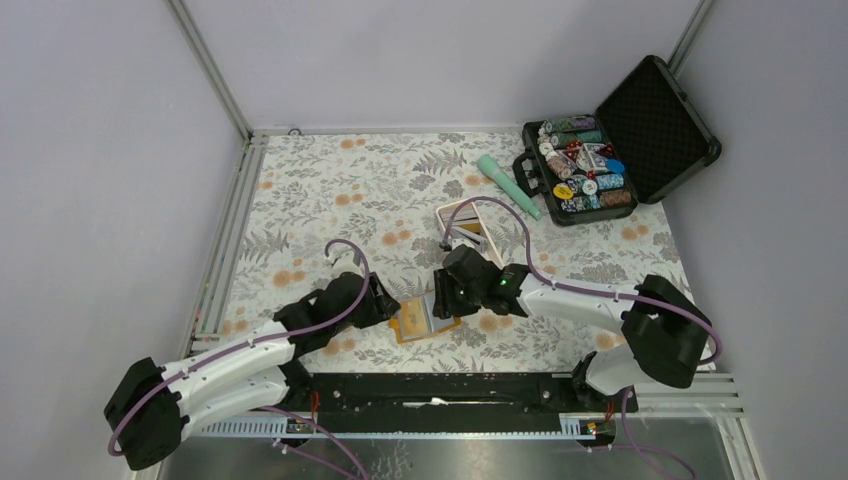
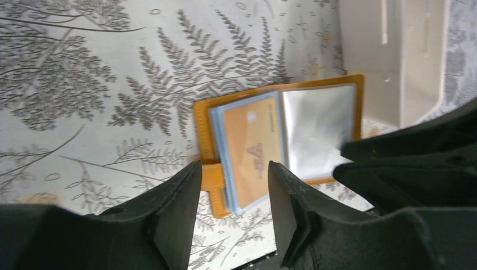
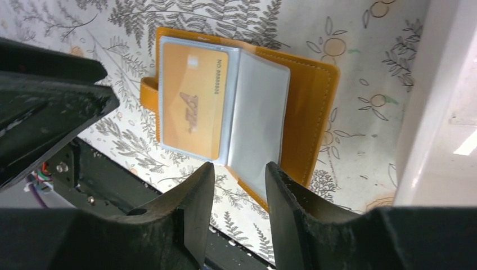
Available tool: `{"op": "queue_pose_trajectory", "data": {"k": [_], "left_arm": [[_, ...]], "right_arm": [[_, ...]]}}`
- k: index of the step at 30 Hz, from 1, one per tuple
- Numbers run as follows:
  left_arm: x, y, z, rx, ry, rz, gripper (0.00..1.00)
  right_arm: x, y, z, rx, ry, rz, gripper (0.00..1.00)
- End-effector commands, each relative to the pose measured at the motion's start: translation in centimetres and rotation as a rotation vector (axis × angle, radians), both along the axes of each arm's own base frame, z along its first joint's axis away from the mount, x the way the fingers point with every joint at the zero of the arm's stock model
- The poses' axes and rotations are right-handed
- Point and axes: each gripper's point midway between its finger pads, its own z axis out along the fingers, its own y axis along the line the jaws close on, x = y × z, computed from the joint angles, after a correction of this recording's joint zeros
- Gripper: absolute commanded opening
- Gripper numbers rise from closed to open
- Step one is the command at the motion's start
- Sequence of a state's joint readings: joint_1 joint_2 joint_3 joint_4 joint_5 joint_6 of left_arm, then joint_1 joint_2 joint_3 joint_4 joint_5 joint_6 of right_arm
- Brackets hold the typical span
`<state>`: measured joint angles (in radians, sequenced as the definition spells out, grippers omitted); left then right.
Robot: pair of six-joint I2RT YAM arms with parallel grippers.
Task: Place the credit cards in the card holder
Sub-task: Turn over the card slot in the card holder.
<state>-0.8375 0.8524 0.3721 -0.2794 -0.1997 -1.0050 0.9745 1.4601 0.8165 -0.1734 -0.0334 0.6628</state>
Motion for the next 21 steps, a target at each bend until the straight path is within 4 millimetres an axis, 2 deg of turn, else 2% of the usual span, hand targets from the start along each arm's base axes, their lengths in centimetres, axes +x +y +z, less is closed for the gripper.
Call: {"op": "queue_pose_trajectory", "data": {"k": [1,11,17,21], "left_arm": [[0.8,-3.0,3.3,-0.152,-0.048,-0.048,0.49],[0.6,-3.7,2.2,-0.164,-0.013,-0.064,0.49],[0.5,-4.0,1.9,-0.174,-0.002,-0.065,0.49],[0.5,-4.0,1.6,-0.171,0.005,-0.066,0.49]], "right_arm": [[0.6,-0.8,0.2,-0.029,-0.046,-0.035,0.45],[1.2,-1.3,1.5,-0.038,-0.093,-0.044,0.46],[1.4,-1.3,1.3,-0.047,-0.098,-0.05,0.46],[1.2,-1.4,0.4,-0.064,-0.082,-0.042,0.44]]}}
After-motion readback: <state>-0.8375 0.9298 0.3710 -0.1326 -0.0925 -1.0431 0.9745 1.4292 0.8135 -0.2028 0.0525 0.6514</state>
